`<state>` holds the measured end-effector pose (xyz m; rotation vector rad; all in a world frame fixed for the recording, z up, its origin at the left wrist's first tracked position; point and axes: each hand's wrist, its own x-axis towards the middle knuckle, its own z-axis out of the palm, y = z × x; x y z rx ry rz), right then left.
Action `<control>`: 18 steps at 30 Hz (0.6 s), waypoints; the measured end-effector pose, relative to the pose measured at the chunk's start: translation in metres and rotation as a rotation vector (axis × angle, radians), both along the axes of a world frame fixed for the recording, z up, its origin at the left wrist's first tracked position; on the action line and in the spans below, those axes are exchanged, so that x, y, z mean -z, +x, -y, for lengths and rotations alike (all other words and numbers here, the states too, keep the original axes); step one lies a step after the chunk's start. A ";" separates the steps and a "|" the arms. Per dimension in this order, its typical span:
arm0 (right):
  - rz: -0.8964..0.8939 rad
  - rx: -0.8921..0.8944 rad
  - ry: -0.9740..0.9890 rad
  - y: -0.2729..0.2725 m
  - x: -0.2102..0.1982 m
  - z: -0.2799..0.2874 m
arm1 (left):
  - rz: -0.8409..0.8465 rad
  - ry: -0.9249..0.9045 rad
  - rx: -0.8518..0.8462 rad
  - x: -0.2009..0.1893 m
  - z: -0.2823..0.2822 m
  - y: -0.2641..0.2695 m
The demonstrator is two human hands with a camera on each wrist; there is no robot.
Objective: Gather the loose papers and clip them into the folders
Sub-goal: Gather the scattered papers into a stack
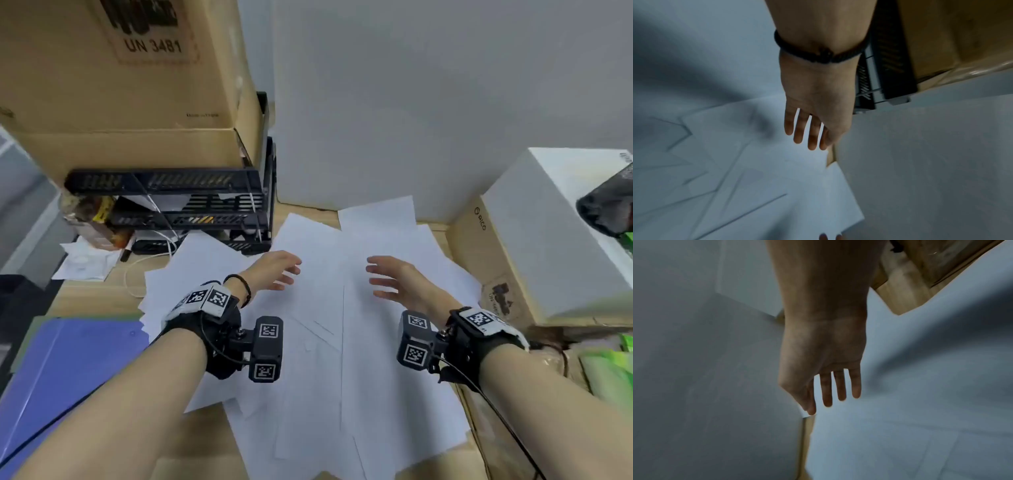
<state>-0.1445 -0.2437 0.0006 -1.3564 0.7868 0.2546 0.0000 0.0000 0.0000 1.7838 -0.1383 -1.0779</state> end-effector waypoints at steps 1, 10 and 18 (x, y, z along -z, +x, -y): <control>-0.035 0.011 -0.023 -0.003 0.014 0.005 | 0.016 0.053 0.000 0.015 0.001 0.000; -0.388 0.099 -0.313 -0.048 0.091 0.039 | 0.336 0.558 0.153 0.103 0.011 -0.009; -0.427 -0.006 -0.414 -0.027 0.098 0.032 | 0.450 0.699 0.194 0.110 0.068 -0.042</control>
